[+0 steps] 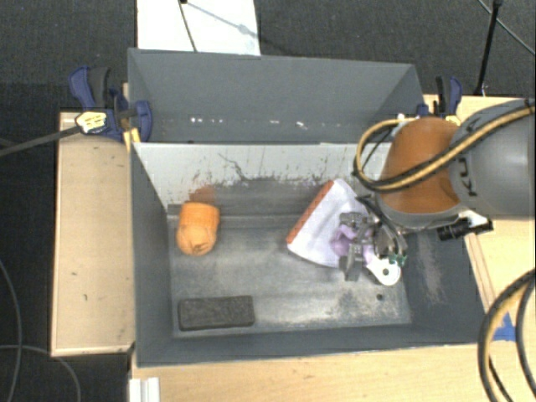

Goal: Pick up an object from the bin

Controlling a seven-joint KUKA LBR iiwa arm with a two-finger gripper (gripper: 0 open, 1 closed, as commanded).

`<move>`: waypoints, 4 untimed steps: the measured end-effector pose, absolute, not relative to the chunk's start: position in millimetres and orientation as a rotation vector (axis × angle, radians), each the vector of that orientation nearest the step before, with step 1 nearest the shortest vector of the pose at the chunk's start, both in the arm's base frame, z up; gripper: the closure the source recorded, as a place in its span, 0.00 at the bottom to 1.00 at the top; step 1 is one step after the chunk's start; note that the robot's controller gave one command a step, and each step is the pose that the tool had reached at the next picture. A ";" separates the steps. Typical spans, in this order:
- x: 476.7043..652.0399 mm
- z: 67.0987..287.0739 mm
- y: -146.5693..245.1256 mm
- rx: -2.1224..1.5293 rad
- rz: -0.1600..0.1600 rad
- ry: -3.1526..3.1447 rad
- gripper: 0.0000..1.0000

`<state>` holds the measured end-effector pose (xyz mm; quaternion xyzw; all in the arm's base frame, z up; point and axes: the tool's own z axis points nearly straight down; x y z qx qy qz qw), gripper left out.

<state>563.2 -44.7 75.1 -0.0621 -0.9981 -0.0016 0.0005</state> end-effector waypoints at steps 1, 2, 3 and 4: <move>578.5 105.4 -60.0 -0.175 -0.002 -3.136 1.00; 558.5 142.3 -59.9 -0.155 0.000 -3.138 1.00; 558.4 171.8 -78.4 0.083 0.000 -3.142 1.00; 551.2 217.4 -85.0 0.428 -0.001 -3.112 1.00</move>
Offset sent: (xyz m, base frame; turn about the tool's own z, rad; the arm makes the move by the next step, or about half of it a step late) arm -0.0090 -0.0139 0.0724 -0.0312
